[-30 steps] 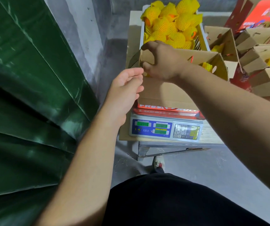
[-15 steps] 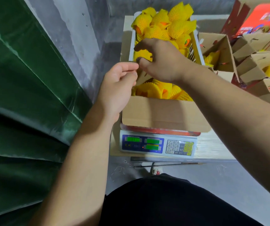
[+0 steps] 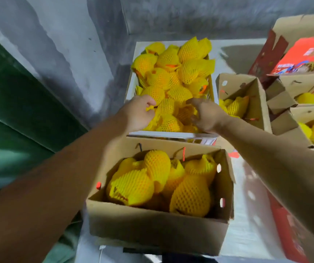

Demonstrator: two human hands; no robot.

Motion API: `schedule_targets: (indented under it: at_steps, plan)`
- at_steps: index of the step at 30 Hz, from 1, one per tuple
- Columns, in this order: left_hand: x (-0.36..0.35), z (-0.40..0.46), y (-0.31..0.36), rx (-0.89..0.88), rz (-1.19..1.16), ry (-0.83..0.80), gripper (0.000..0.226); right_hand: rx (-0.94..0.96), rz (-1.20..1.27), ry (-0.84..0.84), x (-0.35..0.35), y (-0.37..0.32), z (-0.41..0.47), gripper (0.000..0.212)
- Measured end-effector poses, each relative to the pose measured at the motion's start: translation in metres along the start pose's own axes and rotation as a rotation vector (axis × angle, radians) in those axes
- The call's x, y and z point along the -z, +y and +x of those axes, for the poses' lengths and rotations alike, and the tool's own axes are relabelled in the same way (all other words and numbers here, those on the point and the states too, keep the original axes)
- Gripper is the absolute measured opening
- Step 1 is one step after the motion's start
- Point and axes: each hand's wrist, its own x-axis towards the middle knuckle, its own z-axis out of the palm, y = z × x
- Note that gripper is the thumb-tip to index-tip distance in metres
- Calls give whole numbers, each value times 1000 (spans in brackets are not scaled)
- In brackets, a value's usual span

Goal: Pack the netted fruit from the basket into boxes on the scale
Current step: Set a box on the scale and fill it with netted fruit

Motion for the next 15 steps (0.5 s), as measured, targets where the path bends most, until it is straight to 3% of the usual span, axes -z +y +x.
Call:
schedule_targets:
  at_steps: [4,6,9,12,15]
  plan:
    - [-9,48,-13,108,250,-21,60,-2,-102,93,-22,20,29,71]
    - [-7,68,-11,38,311,111,64,13,-115,136,-32,25,37,79]
    - [-2,95,8,-94,352,296,68,-13,74,298,-25,34,51,83]
    - [4,124,27,-106,361,204,81,-2,14,413,-5,52,79,93]
    - [1,147,32,-51,410,100,83,-8,-82,294,6,65,106,108]
